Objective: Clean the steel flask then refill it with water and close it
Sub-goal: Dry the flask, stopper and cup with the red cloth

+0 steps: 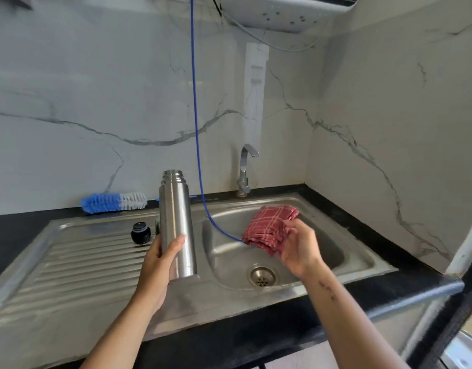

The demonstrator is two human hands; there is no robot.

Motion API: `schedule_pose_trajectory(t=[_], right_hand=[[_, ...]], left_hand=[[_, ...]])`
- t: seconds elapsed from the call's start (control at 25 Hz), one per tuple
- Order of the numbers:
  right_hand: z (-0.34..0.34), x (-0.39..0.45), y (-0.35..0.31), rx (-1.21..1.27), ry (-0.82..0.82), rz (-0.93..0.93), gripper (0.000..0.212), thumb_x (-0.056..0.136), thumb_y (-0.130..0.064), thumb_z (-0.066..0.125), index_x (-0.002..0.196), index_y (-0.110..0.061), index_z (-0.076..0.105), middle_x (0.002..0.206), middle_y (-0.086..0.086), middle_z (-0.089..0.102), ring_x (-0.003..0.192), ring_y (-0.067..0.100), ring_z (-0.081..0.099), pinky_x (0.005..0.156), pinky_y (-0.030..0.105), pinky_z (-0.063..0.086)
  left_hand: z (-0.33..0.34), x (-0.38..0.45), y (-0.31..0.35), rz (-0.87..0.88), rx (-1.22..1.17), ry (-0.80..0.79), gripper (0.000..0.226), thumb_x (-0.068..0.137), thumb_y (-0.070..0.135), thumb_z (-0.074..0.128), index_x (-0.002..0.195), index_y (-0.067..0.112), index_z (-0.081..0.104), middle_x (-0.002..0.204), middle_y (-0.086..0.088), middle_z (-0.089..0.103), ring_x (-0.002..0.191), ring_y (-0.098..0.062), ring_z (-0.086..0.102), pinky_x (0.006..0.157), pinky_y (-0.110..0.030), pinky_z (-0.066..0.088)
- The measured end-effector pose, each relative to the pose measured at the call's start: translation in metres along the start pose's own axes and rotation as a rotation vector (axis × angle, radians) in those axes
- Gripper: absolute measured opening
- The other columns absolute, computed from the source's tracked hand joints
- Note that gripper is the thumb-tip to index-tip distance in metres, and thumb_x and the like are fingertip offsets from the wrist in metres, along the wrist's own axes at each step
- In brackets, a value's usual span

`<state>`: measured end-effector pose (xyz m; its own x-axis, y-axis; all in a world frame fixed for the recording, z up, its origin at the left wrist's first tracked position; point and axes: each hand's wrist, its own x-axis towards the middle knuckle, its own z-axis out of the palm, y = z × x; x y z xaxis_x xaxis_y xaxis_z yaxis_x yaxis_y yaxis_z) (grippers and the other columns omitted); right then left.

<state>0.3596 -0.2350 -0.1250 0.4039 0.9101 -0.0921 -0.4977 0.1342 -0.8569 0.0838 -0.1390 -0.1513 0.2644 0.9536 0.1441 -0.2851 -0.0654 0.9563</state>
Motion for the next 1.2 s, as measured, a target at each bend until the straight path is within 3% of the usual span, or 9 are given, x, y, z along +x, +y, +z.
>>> schedule_pose_trajectory(t=[0.08, 0.2, 0.36, 0.48, 0.68, 0.8, 0.92, 1.08, 1.2], right_hand=[[0.027, -0.002, 0.021, 0.003, -0.025, 0.033, 0.039, 0.098, -0.027, 0.061, 0.129, -0.003, 0.063, 0.122, 0.026, 0.071, 0.119, 0.046, 0.064, 0.106, 0.055, 0.048], [0.065, 0.000, 0.044, -0.056, 0.006, 0.037, 0.038, 0.089, -0.012, 0.071, 0.125, -0.002, 0.064, 0.114, 0.023, 0.074, 0.106, 0.040, 0.072, 0.083, 0.047, 0.060], [0.099, -0.005, 0.067, -0.249, 0.104, -0.057, 0.029, 0.095, -0.009, 0.063, 0.124, -0.011, 0.058, 0.112, 0.017, 0.074, 0.097, 0.032, 0.075, 0.073, 0.041, 0.062], [0.118, -0.020, 0.094, -0.350, 0.066, -0.103, 0.029, 0.103, -0.021, 0.056, 0.130, -0.024, 0.044, 0.119, 0.008, 0.066, 0.105, 0.025, 0.070, 0.074, 0.040, 0.063], [0.140, -0.034, 0.130, -0.333, 0.042, -0.213, 0.050, 0.097, -0.066, 0.050, 0.142, -0.043, 0.049, 0.121, 0.001, 0.073, 0.106, 0.027, 0.073, 0.084, 0.053, 0.060], [0.146, -0.039, 0.135, -0.328, 0.107, -0.291, 0.053, 0.096, -0.074, 0.044, 0.146, -0.055, 0.042, 0.140, -0.009, 0.063, 0.127, 0.020, 0.063, 0.106, 0.063, 0.048], [0.142, -0.042, 0.129, -0.299, 0.090, -0.345, 0.048, 0.104, -0.057, 0.043, 0.151, -0.048, 0.040, 0.144, -0.022, 0.057, 0.133, 0.000, 0.054, 0.117, 0.046, 0.043], [0.136, -0.047, 0.132, -0.497, -0.043, -0.528, 0.062, 0.107, -0.040, 0.044, 0.163, -0.032, 0.018, 0.167, -0.023, 0.021, 0.154, -0.003, 0.017, 0.129, 0.037, 0.017], [0.135, -0.046, 0.141, -0.729, -0.155, -0.625, 0.068, 0.108, -0.036, 0.046, 0.164, -0.028, 0.010, 0.169, -0.025, 0.000, 0.156, 0.000, -0.003, 0.130, 0.039, 0.010]], left_hand=[[-0.003, -0.001, -0.006, -0.019, -0.023, -0.023, 0.072, 0.060, 0.044, 0.086, 0.125, 0.025, 0.063, 0.121, -0.007, 0.074, 0.115, -0.022, 0.069, 0.102, -0.042, 0.051], [-0.012, -0.001, -0.009, -0.026, 0.023, -0.055, 0.079, 0.049, 0.037, 0.087, 0.124, 0.030, 0.061, 0.113, -0.010, 0.075, 0.104, -0.029, 0.072, 0.084, -0.039, 0.060], [-0.014, -0.002, -0.005, 0.015, 0.148, -0.082, 0.083, 0.054, 0.024, 0.093, 0.129, 0.033, 0.059, 0.110, -0.004, 0.076, 0.098, -0.023, 0.075, 0.081, -0.040, 0.062], [-0.010, -0.005, -0.004, 0.036, 0.214, 0.027, 0.077, 0.054, 0.021, 0.098, 0.123, 0.025, 0.064, 0.103, -0.003, 0.078, 0.090, -0.020, 0.077, 0.077, -0.039, 0.063], [-0.008, -0.008, -0.005, 0.030, 0.234, 0.063, 0.058, 0.066, 0.026, 0.095, 0.118, 0.026, 0.069, 0.100, 0.000, 0.079, 0.092, -0.018, 0.076, 0.078, -0.032, 0.061], [-0.005, -0.013, -0.006, 0.026, 0.232, -0.143, 0.067, 0.073, 0.020, 0.085, 0.133, 0.039, 0.060, 0.114, 0.001, 0.076, 0.103, -0.018, 0.074, 0.083, -0.035, 0.060], [-0.004, -0.009, -0.013, 0.012, 0.283, -0.190, 0.072, 0.076, 0.004, 0.085, 0.136, 0.031, 0.057, 0.115, 0.001, 0.076, 0.104, -0.015, 0.073, 0.085, -0.032, 0.059], [-0.005, -0.006, -0.018, -0.059, 0.357, -0.067, 0.051, 0.063, 0.022, 0.092, 0.110, 0.018, 0.070, 0.092, -0.002, 0.079, 0.089, -0.019, 0.076, 0.073, -0.028, 0.057], [-0.005, -0.006, -0.011, -0.066, 0.340, -0.070, 0.019, 0.082, 0.008, 0.079, 0.098, 0.016, 0.073, 0.083, 0.005, 0.079, 0.081, -0.008, 0.073, 0.070, -0.017, 0.054]])
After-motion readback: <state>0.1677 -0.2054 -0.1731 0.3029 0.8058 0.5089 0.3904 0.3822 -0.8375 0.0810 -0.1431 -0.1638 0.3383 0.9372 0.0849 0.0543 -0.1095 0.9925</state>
